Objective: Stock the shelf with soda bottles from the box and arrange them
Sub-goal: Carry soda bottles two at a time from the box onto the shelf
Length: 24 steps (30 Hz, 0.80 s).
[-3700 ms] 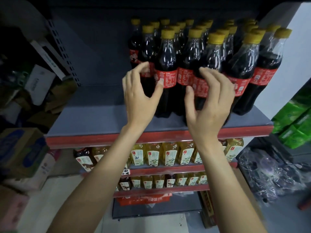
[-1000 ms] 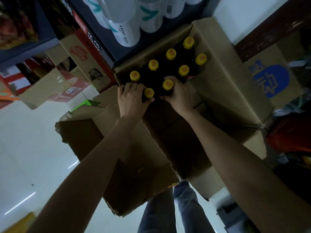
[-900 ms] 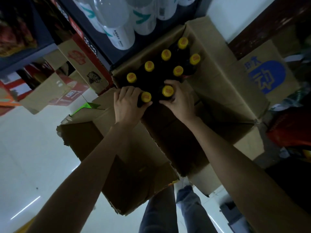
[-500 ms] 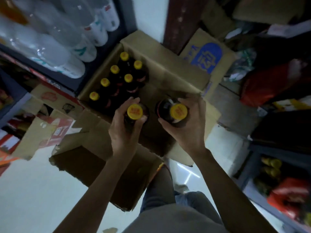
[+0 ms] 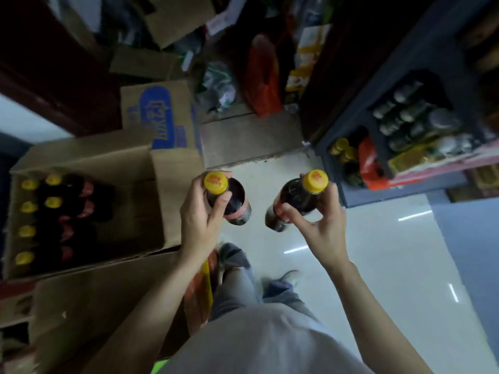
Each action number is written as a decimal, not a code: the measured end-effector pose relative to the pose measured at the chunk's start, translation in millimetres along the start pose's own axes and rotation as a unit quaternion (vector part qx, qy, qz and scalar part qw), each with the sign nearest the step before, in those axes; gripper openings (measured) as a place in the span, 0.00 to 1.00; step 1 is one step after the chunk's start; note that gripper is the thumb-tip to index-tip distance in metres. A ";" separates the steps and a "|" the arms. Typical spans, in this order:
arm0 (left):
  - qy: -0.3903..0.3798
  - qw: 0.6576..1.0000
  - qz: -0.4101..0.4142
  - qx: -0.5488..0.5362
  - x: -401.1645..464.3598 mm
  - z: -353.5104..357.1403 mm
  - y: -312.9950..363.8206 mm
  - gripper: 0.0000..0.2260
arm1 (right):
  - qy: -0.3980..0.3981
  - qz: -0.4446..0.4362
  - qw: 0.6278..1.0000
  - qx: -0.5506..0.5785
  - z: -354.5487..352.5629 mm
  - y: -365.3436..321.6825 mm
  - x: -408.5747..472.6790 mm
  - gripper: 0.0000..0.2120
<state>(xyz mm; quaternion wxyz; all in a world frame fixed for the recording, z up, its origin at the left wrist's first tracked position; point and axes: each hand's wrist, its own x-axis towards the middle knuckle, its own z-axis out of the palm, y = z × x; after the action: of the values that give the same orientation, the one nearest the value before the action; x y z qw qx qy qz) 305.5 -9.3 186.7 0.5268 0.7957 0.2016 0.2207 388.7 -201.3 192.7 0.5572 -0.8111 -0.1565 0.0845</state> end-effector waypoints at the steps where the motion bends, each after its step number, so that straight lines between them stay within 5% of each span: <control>1: -0.011 1.000 0.009 -0.001 -6.4 21.4 12.1 0.17 | 0.024 0.010 1.000 -0.004 -25.2 9.4 -11.6 0.21; 13: -0.196 0.970 0.064 -0.125 -58.6 252.1 133.8 0.08 | 0.226 0.091 0.970 -0.018 -277.6 86.0 -101.5 0.17; 24: -0.252 0.933 0.184 -0.180 -37.6 437.1 247.4 0.21 | 0.189 0.030 0.981 -0.037 -464.2 126.4 -17.4 0.26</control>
<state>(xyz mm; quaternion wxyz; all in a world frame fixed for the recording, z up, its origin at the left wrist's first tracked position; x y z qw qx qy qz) 542.8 -447.6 259.0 0.6450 0.7400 -0.1305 0.1387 537.2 -656.4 243.7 0.5436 -0.8368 -0.0276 -0.0593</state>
